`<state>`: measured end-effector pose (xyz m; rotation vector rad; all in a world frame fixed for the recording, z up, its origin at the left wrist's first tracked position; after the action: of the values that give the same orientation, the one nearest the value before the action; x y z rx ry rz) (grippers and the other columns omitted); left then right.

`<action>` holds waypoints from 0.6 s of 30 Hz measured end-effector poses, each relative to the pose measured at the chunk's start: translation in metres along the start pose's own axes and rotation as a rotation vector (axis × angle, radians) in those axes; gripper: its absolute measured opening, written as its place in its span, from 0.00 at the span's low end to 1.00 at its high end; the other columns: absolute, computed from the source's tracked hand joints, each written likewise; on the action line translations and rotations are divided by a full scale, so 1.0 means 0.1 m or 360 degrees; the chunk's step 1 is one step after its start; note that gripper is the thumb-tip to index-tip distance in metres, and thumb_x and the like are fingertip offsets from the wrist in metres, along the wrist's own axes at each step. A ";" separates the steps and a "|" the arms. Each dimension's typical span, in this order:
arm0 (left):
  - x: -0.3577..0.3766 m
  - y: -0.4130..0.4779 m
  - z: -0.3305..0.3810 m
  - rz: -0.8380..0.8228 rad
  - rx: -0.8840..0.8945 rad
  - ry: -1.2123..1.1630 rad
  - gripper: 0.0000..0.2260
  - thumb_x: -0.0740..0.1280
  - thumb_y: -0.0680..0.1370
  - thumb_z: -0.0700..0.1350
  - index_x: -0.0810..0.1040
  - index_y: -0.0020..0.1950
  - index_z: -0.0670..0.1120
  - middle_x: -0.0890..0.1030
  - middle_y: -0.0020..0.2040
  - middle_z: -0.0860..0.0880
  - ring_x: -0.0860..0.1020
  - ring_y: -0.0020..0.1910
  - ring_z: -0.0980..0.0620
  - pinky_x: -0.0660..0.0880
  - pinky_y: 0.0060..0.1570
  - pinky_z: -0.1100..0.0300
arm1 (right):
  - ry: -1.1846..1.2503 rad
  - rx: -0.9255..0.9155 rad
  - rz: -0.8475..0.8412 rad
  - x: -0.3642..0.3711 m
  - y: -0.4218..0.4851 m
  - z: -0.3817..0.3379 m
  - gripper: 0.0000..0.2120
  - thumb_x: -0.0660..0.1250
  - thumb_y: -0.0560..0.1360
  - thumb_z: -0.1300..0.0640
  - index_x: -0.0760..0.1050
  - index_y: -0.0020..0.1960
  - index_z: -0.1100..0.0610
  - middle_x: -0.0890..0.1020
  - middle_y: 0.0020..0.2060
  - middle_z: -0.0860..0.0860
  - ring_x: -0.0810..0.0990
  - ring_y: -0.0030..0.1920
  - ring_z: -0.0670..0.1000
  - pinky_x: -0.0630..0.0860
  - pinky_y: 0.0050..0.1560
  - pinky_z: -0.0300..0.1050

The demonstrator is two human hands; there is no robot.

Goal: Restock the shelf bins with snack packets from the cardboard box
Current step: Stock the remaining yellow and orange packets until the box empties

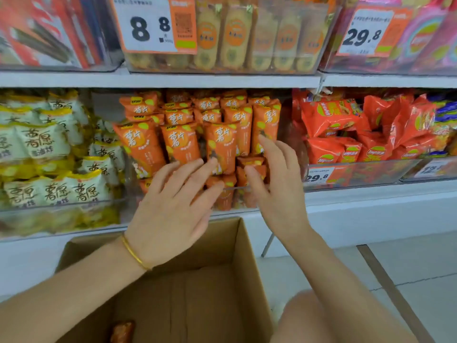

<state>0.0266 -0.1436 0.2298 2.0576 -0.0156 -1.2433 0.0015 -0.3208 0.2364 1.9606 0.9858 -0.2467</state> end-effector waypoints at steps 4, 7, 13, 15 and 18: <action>0.06 -1.19 -0.15 -0.0598 -0.0177 0.0014 0.18 0.59 0.75 0.47 0.77 0.63 0.47 0.71 0.70 0.42 0.69 0.64 0.41 0.64 0.61 0.42 | 0.0178 0.0202 -0.0707 0.47 -0.79 -0.45 0.20 0.62 0.78 0.51 0.71 0.69 0.54 0.71 0.63 0.51 0.71 0.61 0.49 0.65 0.61 0.34; 0.13 -1.92 -0.41 -0.1033 -0.0370 -0.0023 0.15 0.65 0.71 0.45 0.80 0.58 0.46 0.73 0.67 0.39 0.69 0.63 0.38 0.70 0.56 0.40 | 0.0153 0.0461 -0.1366 1.25 -1.43 -0.55 0.18 0.62 0.79 0.51 0.70 0.68 0.52 0.71 0.65 0.52 0.74 0.61 0.51 0.70 0.63 0.44; 0.23 -2.49 -0.62 -0.1252 -0.0161 -0.0156 0.11 0.69 0.70 0.44 0.83 0.50 0.44 0.78 0.59 0.37 0.75 0.58 0.35 0.74 0.50 0.41 | 0.0000 0.0969 -0.2210 2.66 -2.99 -0.44 0.23 0.62 0.80 0.54 0.65 0.72 0.60 0.71 0.68 0.59 0.71 0.67 0.57 0.68 0.63 0.43; 0.28 -2.62 -0.61 -0.1227 -0.0122 -0.0217 0.15 0.60 0.70 0.48 0.83 0.47 0.44 0.79 0.56 0.38 0.76 0.56 0.36 0.75 0.48 0.42 | 0.0060 0.1193 -0.2316 2.90 -3.39 -0.43 0.23 0.63 0.80 0.55 0.64 0.72 0.61 0.72 0.68 0.58 0.71 0.67 0.56 0.67 0.60 0.40; 0.26 -2.77 -0.64 -0.1167 -0.0114 -0.0255 0.20 0.53 0.71 0.51 0.83 0.47 0.45 0.79 0.55 0.40 0.75 0.58 0.37 0.74 0.50 0.43 | 0.0328 0.1620 -0.2299 3.22 -3.80 -0.56 0.23 0.64 0.79 0.56 0.65 0.71 0.60 0.73 0.68 0.57 0.71 0.67 0.55 0.68 0.59 0.41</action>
<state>-0.0037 0.0889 0.0669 1.9510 0.7556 -1.7998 -0.0710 0.0039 -0.1393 1.6119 2.6377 -1.5964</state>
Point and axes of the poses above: each hand's wrist, its own y-axis towards the middle knuckle, its own x-axis out of the palm, z = x × y, the point moved 4 cm from there along y, towards the middle knuckle
